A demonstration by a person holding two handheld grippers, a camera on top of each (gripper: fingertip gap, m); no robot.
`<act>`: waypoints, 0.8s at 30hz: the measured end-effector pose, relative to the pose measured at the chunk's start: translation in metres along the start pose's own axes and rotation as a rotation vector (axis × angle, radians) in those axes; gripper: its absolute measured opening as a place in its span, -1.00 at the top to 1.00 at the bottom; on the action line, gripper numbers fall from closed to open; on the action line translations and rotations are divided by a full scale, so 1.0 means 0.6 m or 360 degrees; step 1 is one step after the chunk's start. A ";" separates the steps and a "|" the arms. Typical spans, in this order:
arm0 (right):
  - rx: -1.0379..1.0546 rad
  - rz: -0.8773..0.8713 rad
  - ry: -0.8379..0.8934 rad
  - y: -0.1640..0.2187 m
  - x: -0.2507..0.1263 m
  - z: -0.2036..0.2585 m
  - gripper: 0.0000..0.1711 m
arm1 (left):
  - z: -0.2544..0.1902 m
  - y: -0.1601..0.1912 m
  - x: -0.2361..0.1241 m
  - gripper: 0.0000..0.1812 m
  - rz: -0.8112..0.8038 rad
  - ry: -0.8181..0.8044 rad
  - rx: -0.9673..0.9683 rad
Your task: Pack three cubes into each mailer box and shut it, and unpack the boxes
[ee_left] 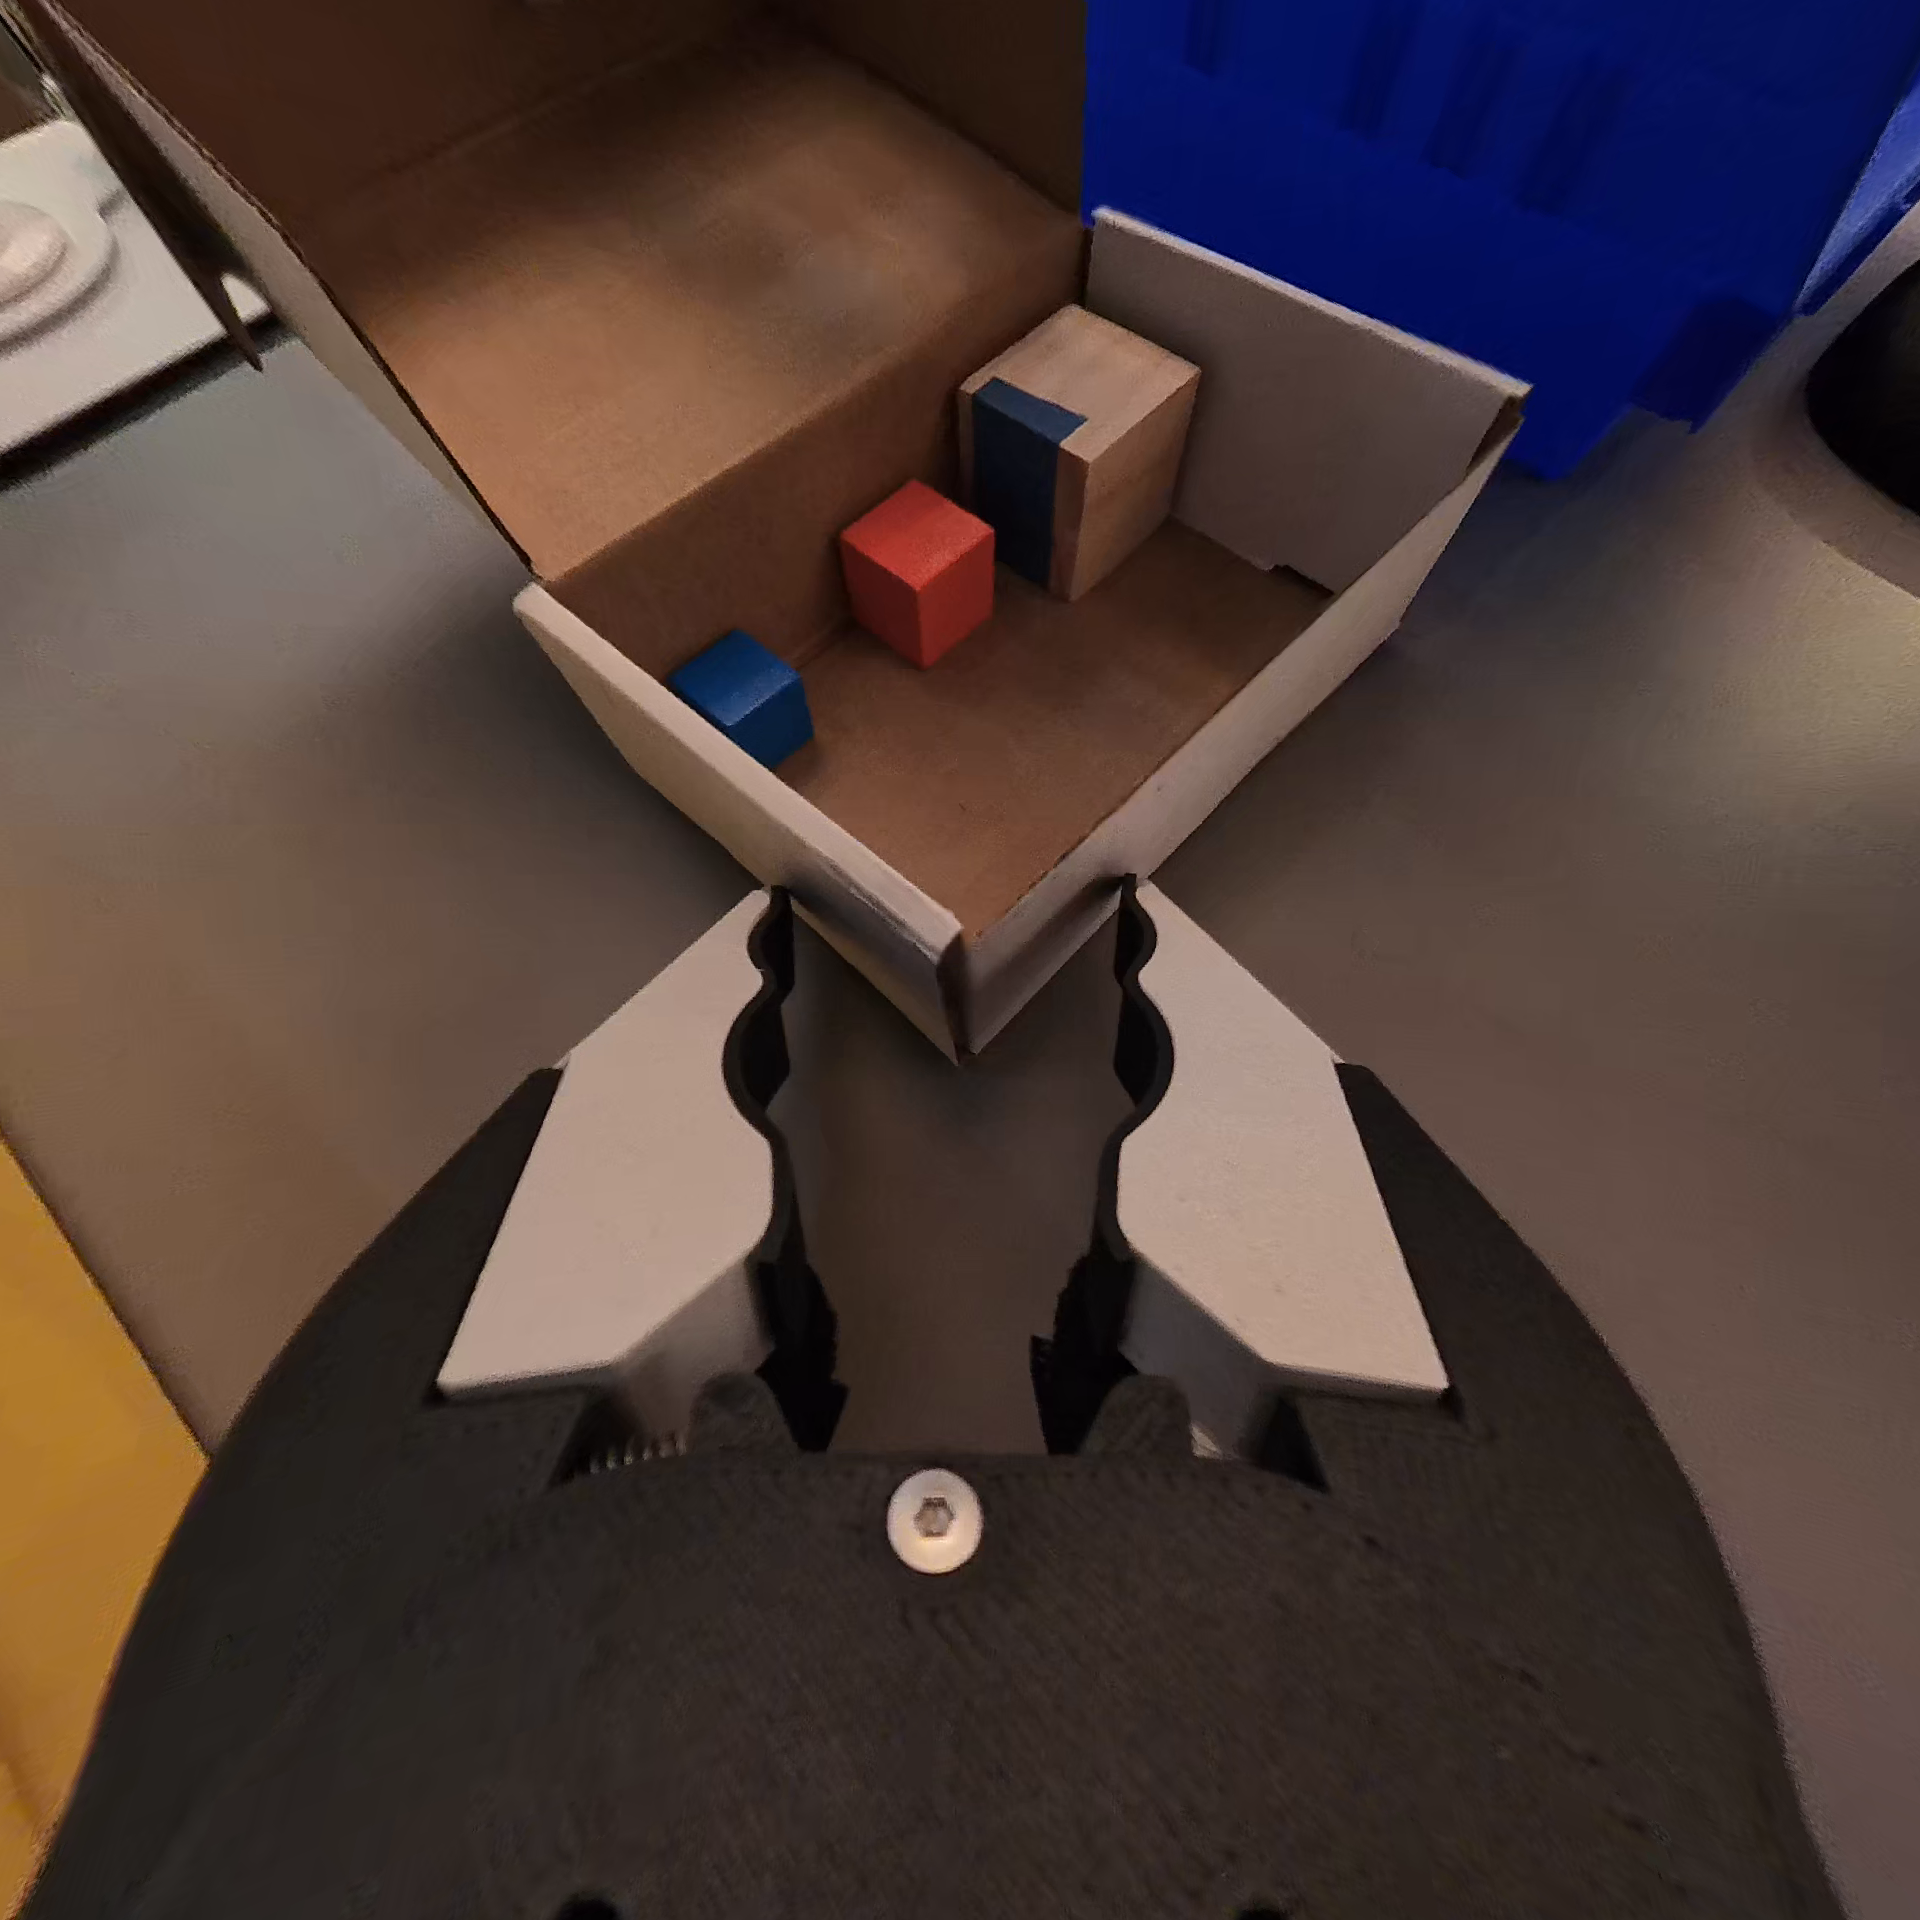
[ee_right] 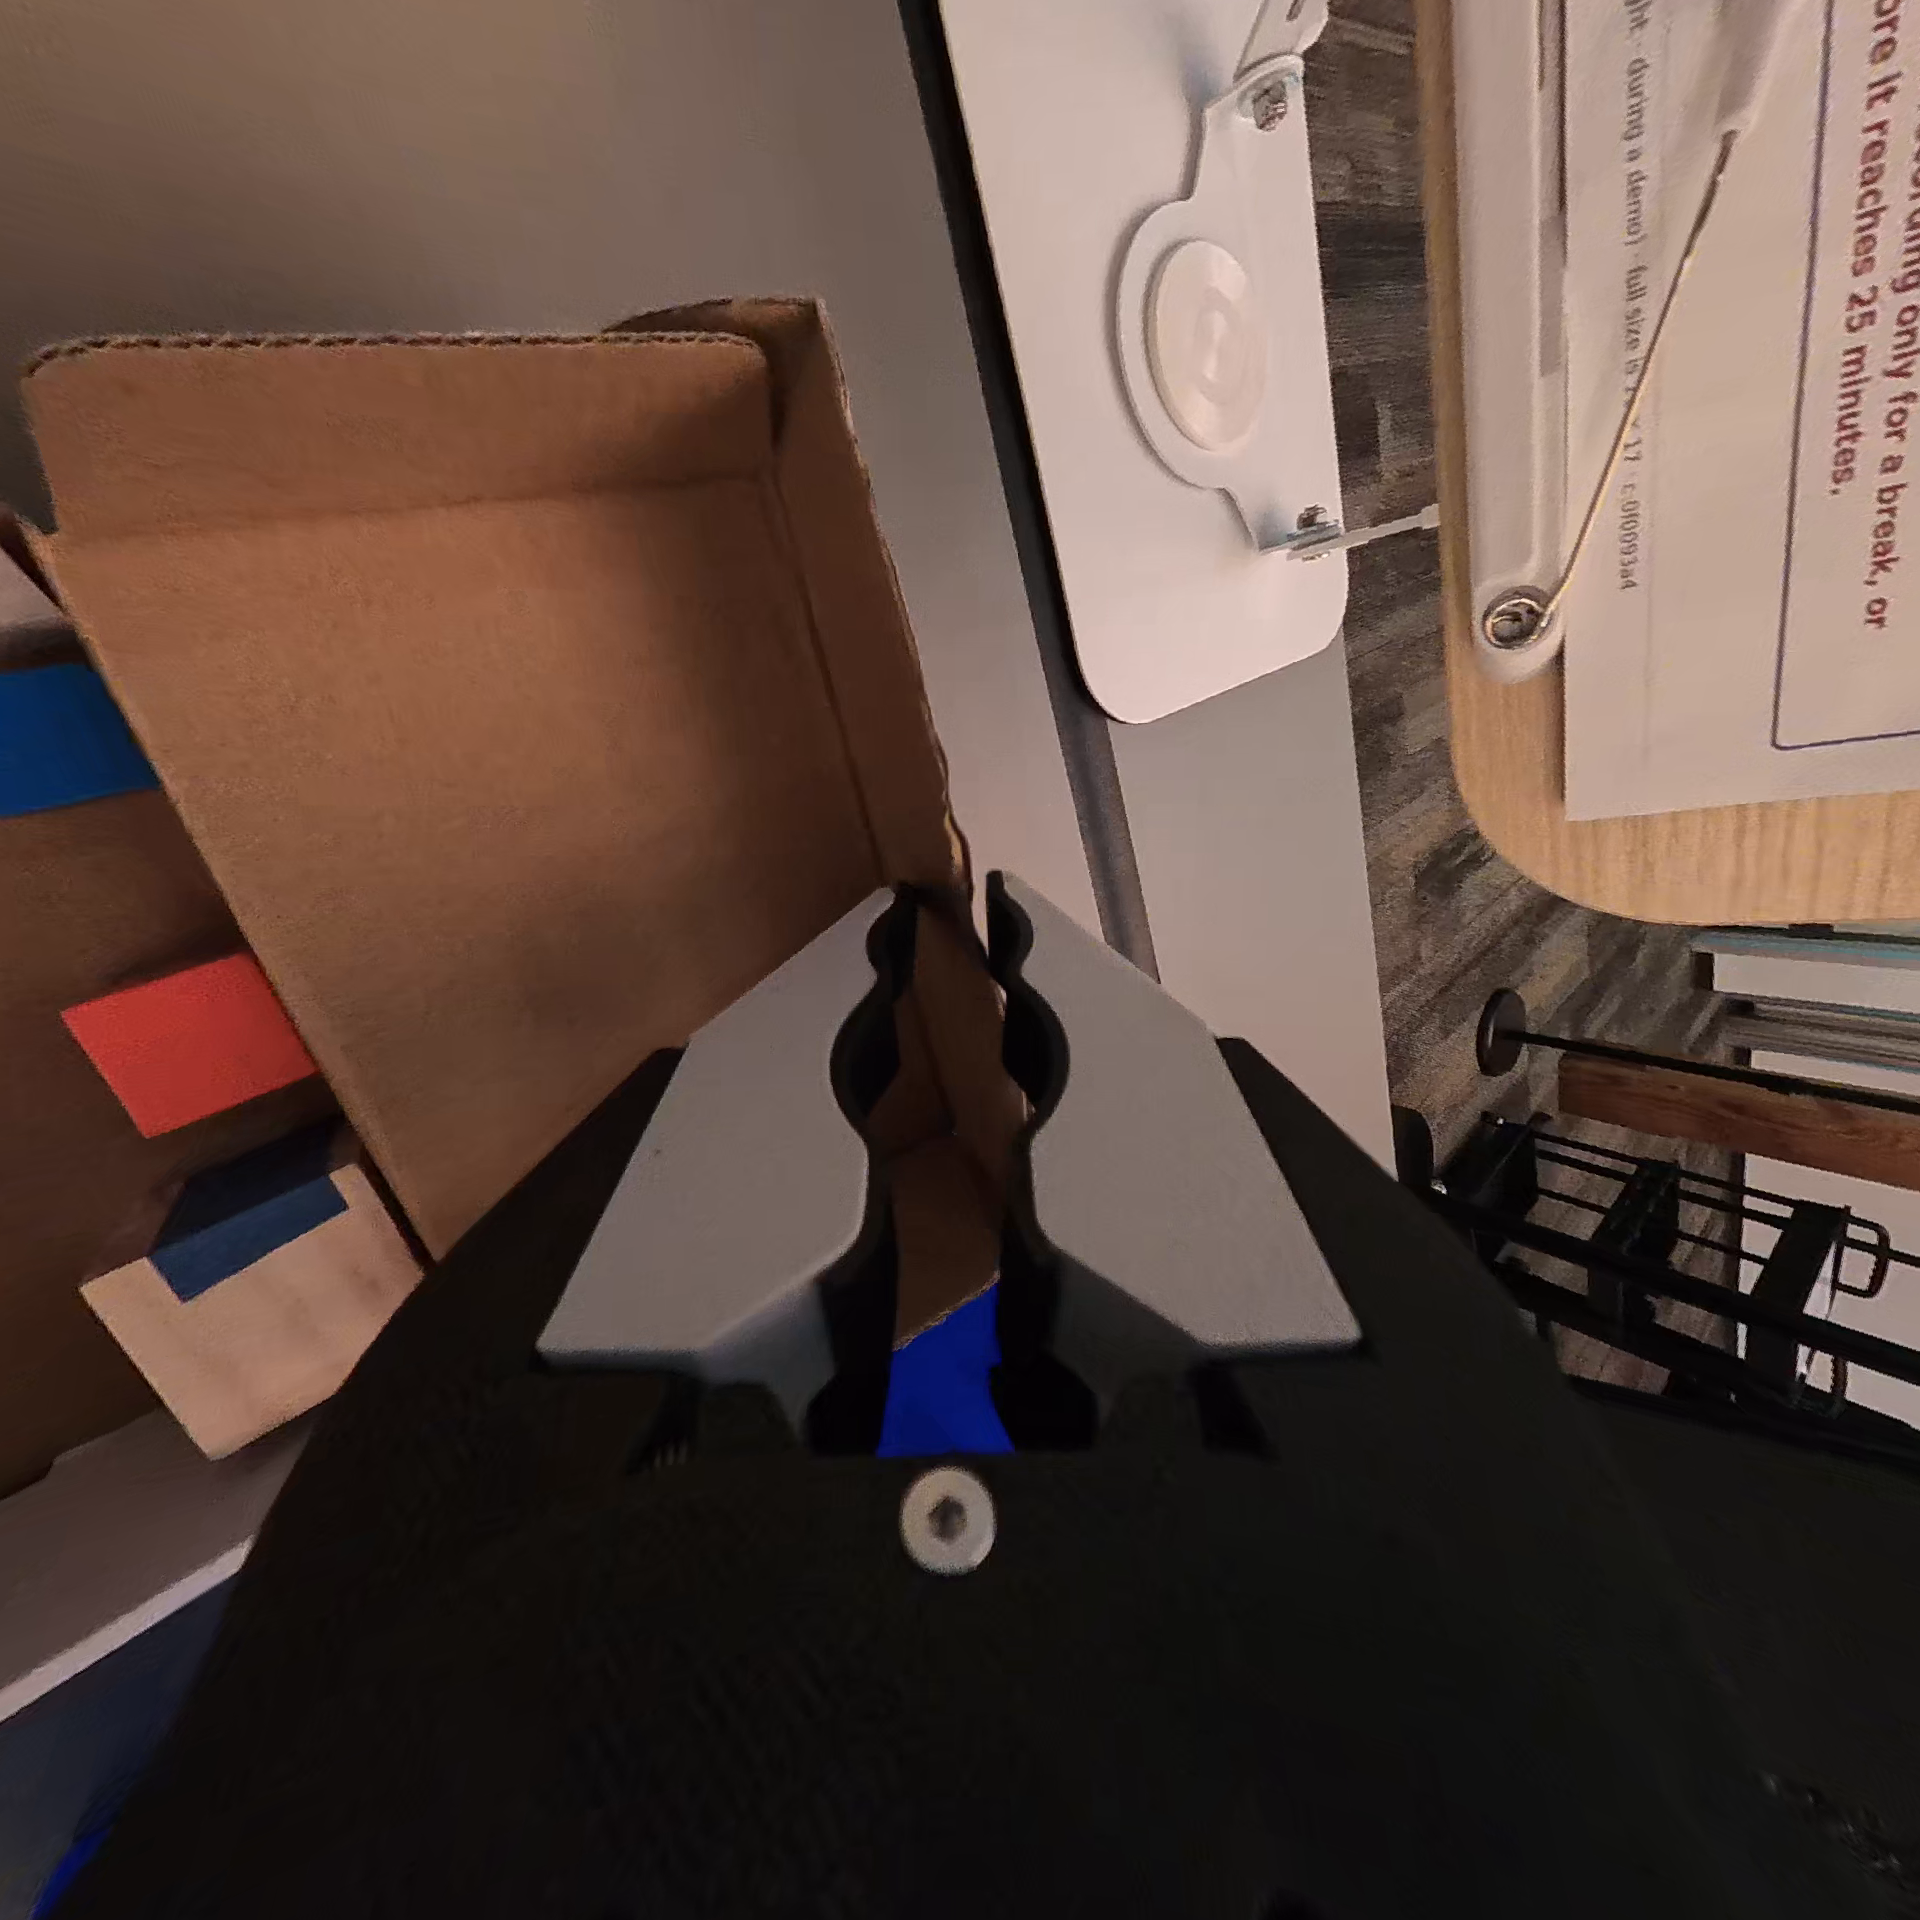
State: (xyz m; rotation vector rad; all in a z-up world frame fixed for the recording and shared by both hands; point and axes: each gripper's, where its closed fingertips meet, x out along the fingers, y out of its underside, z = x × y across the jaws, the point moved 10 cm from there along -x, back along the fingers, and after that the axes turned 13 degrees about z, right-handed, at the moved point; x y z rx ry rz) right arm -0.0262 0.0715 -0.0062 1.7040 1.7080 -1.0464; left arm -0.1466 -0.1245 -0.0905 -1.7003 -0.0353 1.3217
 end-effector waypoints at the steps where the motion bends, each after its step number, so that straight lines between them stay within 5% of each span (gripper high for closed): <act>1: 0.0000 0.0007 -0.0016 0.000 0.001 0.000 0.84 | -0.001 -0.001 -0.003 0.33 -0.0018 -0.0021 0.0020; 7: -0.0012 0.0073 -0.0002 0.001 0.011 0.004 0.85 | -0.030 -0.018 -0.043 0.17 -0.0297 -0.0505 0.0449; 10: -0.0004 0.0034 0.0002 -0.001 0.005 0.007 0.85 | -0.076 -0.019 -0.054 0.45 -0.0474 -0.0521 0.0756; 13: -0.0005 -0.0003 0.0000 -0.005 -0.002 0.011 0.85 | -0.098 -0.018 -0.042 0.24 -0.0421 -0.0368 0.0844; 19: -0.0017 -0.0037 -0.0035 -0.018 -0.004 0.018 0.85 | -0.083 -0.015 -0.004 0.28 -0.0102 -0.0254 0.0887; 24: -0.0024 -0.0013 -0.0030 -0.031 0.000 0.021 0.85 | -0.073 -0.009 0.001 0.69 -0.0030 -0.0355 0.0931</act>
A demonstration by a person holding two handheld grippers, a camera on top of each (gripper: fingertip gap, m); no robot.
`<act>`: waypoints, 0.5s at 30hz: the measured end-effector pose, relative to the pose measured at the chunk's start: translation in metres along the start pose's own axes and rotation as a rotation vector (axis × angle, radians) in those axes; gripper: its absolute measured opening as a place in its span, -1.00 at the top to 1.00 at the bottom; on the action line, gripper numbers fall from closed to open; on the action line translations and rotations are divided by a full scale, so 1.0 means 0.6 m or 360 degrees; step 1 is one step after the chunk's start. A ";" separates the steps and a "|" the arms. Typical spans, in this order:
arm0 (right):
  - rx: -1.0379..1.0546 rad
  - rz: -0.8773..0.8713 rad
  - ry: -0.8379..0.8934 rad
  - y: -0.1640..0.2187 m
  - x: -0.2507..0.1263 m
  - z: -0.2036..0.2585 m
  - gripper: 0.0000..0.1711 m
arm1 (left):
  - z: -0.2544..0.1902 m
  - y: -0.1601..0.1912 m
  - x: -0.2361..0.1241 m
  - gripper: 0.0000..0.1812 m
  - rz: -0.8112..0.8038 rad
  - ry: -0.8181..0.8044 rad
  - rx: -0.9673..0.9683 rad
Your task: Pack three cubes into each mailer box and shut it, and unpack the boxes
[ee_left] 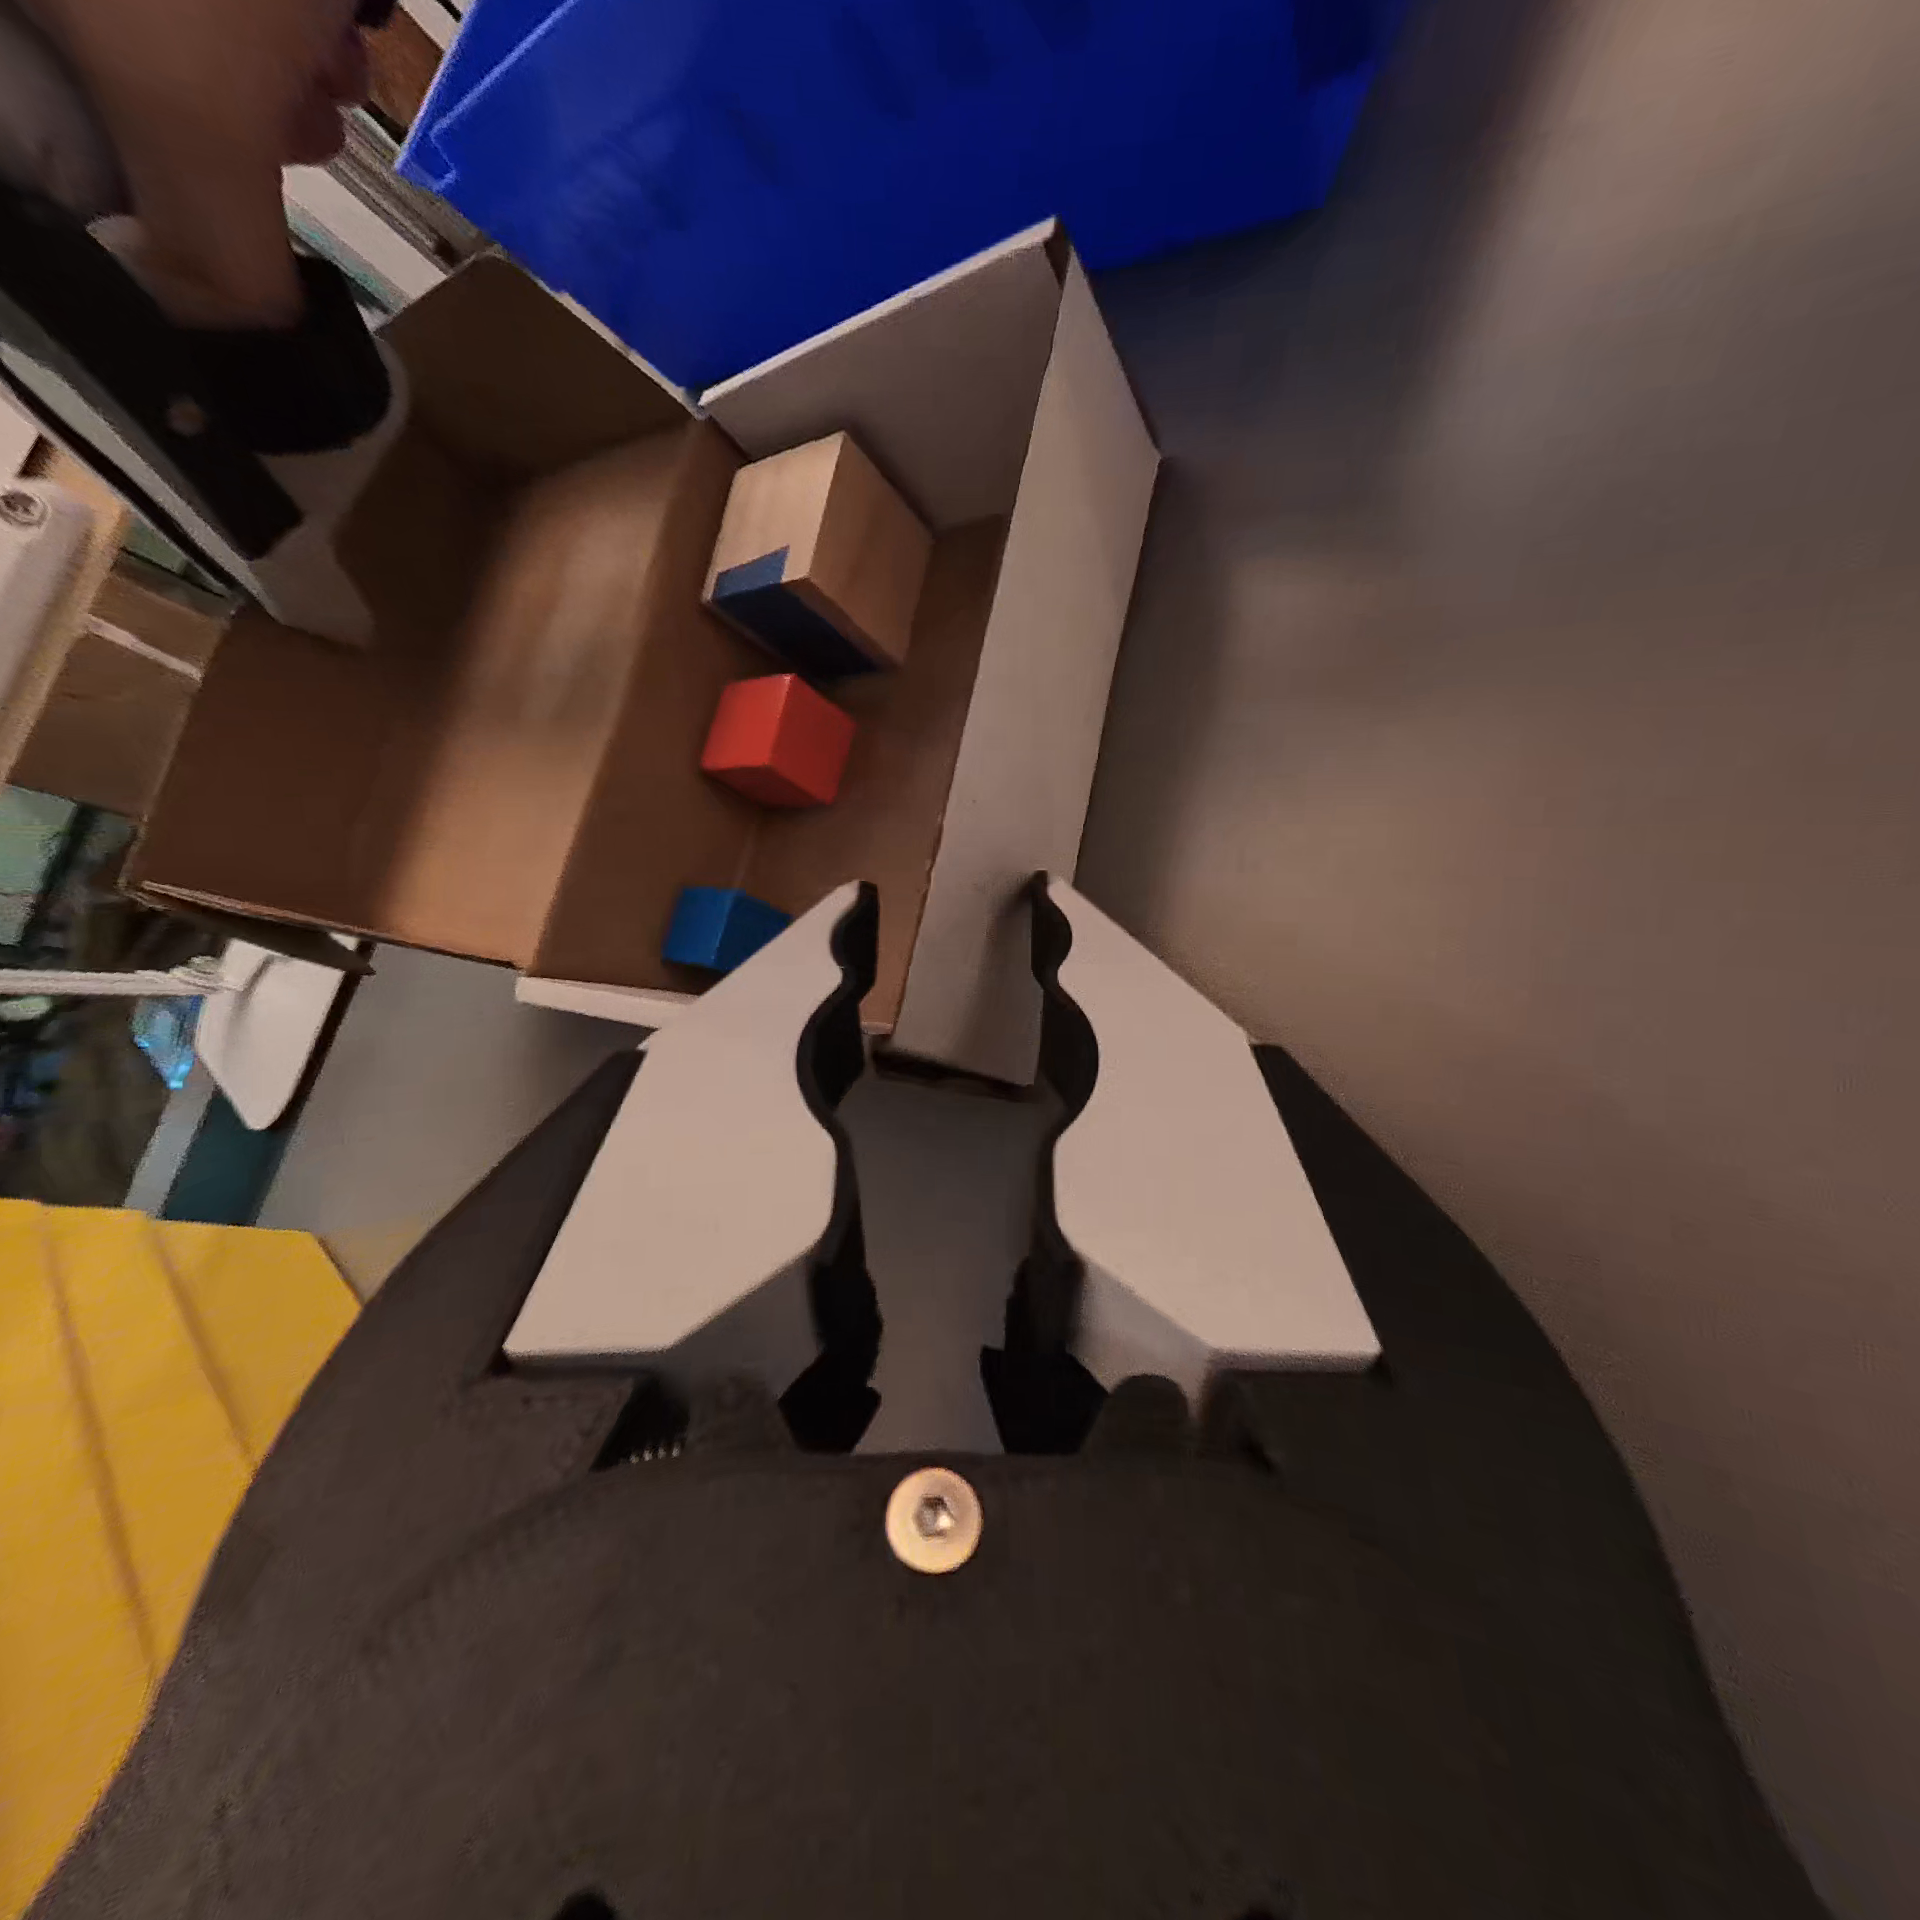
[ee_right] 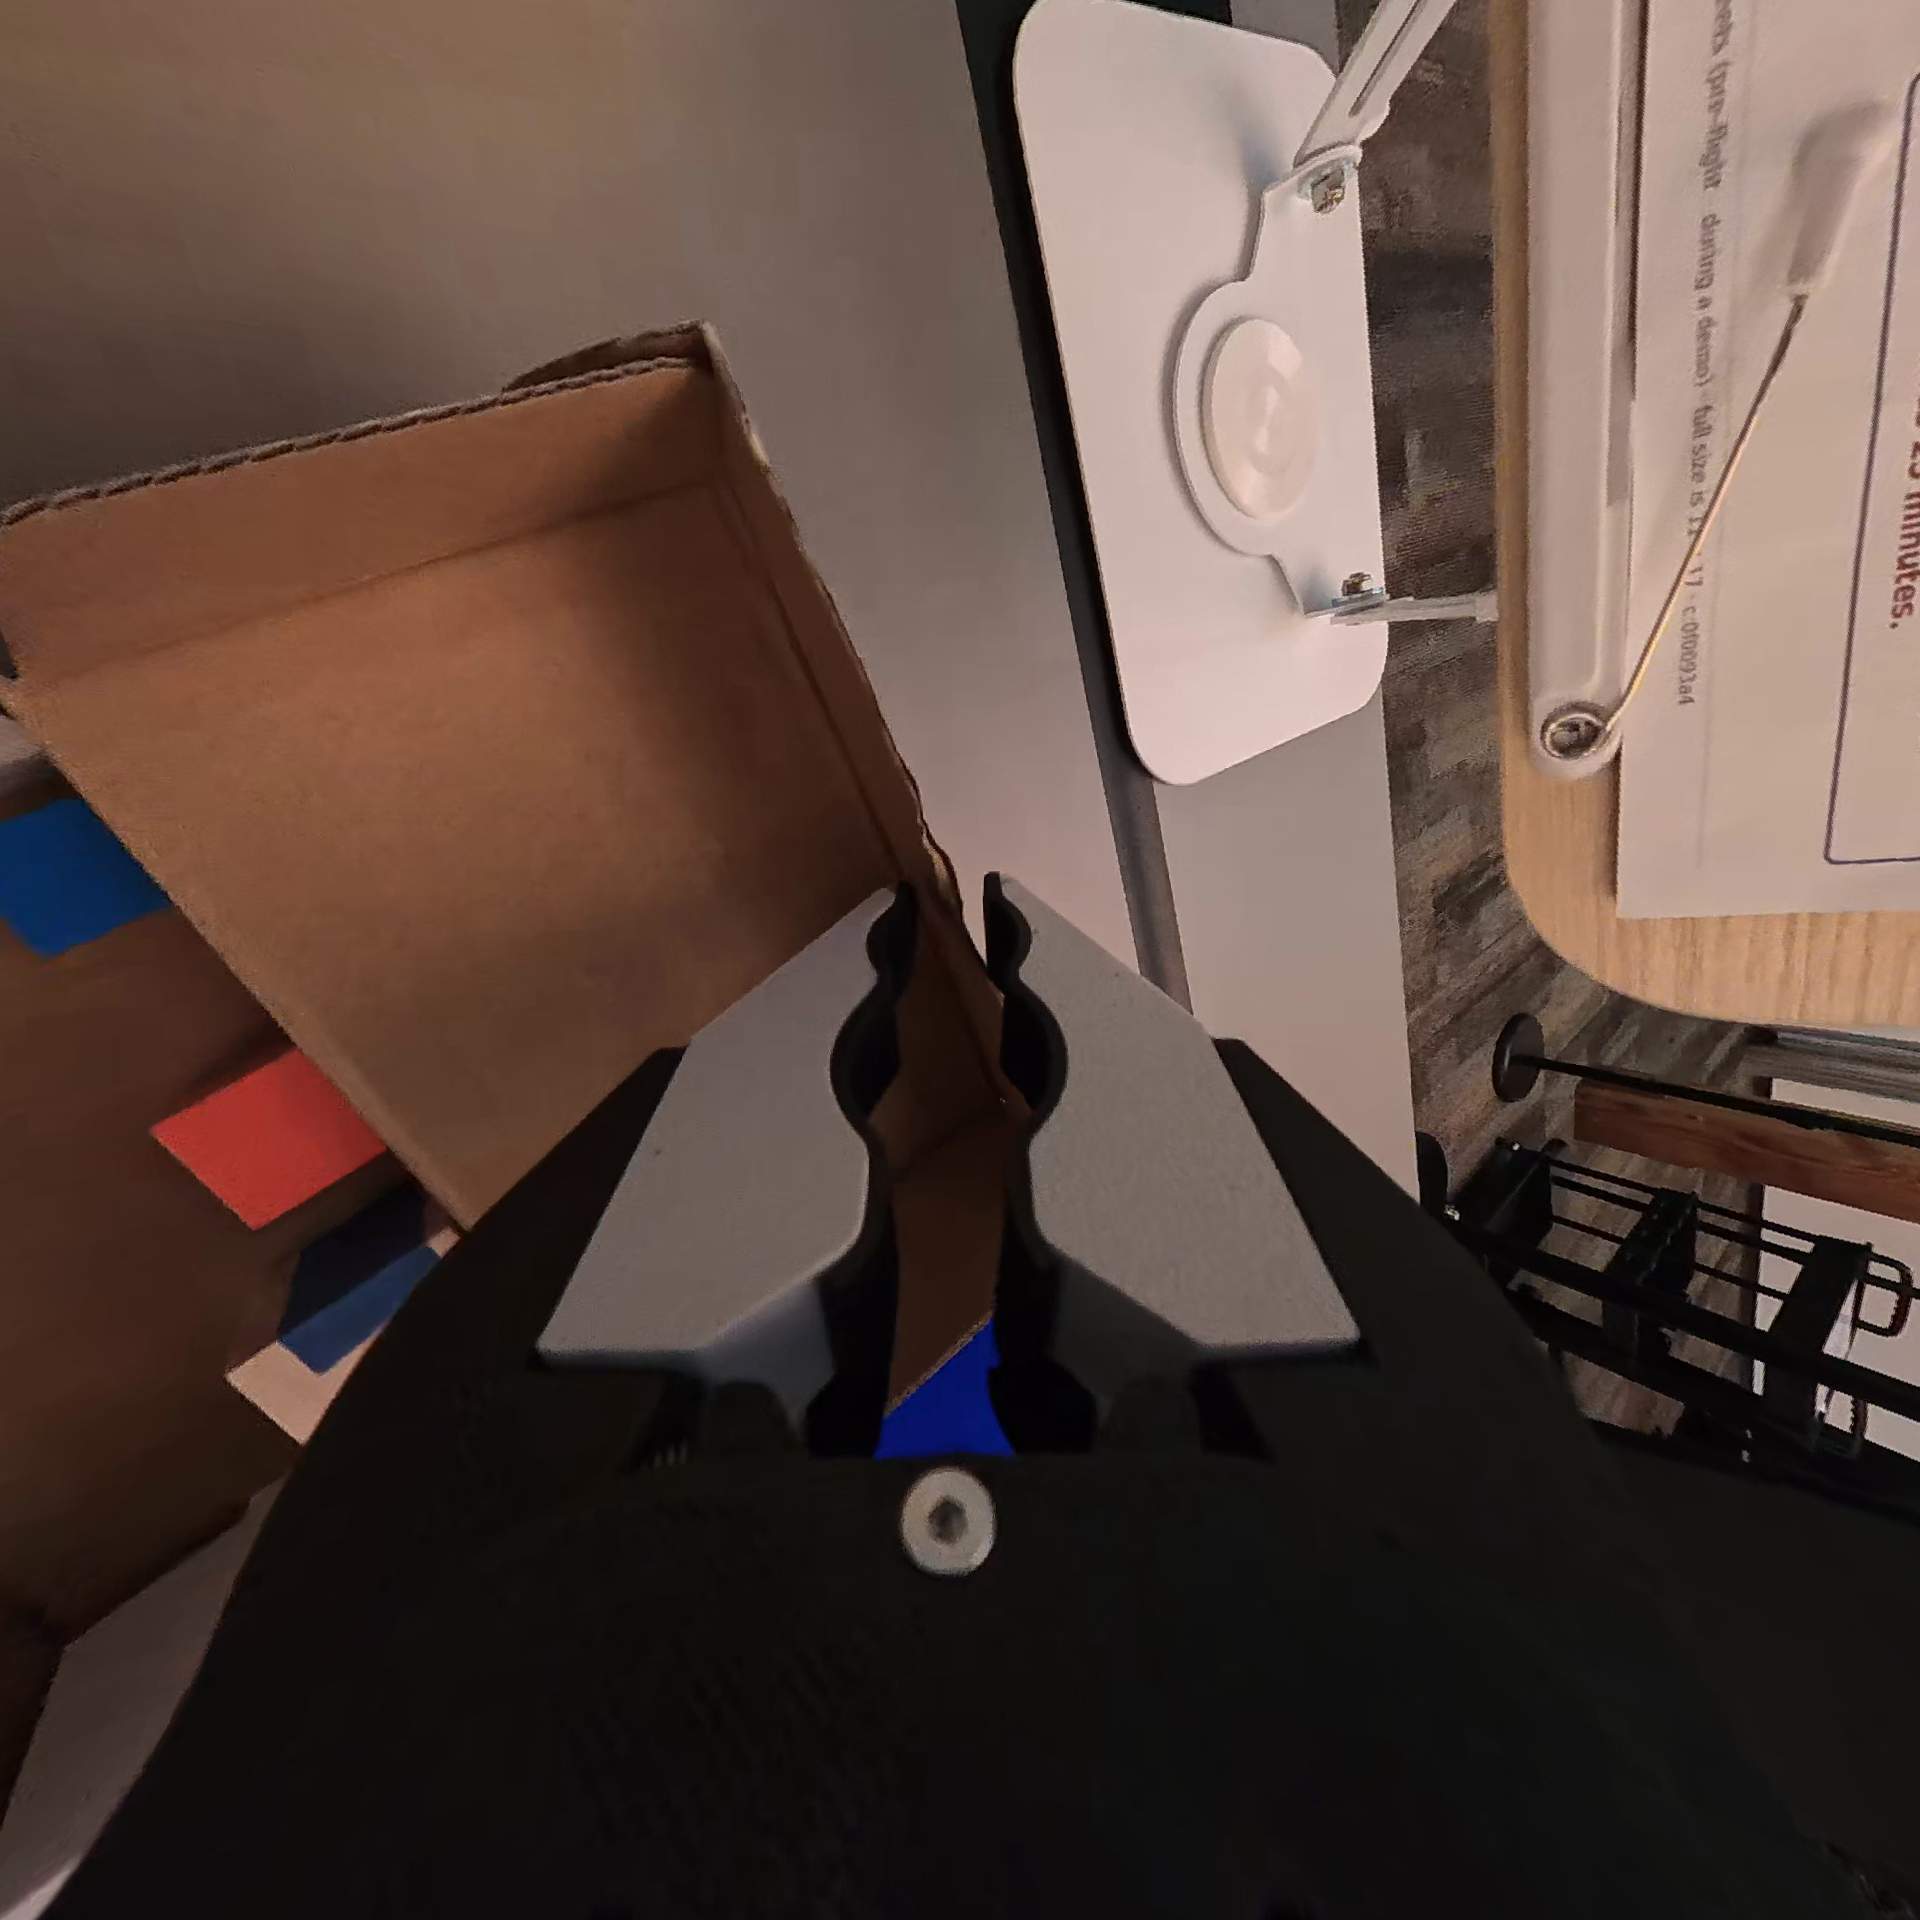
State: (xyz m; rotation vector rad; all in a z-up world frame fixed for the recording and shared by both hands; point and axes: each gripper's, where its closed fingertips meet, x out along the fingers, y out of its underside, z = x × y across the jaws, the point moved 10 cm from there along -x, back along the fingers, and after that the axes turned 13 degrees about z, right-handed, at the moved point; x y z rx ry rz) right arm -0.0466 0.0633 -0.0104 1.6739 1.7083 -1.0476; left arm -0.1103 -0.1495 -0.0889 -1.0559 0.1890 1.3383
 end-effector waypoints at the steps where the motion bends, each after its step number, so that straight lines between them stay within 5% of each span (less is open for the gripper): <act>1: 0.0011 -0.0002 0.0002 -0.005 0.001 -0.001 0.85 | 0.002 0.001 -0.002 0.71 -0.0003 0.0030 -0.0029; 15: 0.0007 0.0143 -0.0080 -0.049 0.043 -0.009 0.76 | 0.034 0.051 -0.018 0.78 0.0037 0.0038 -0.0024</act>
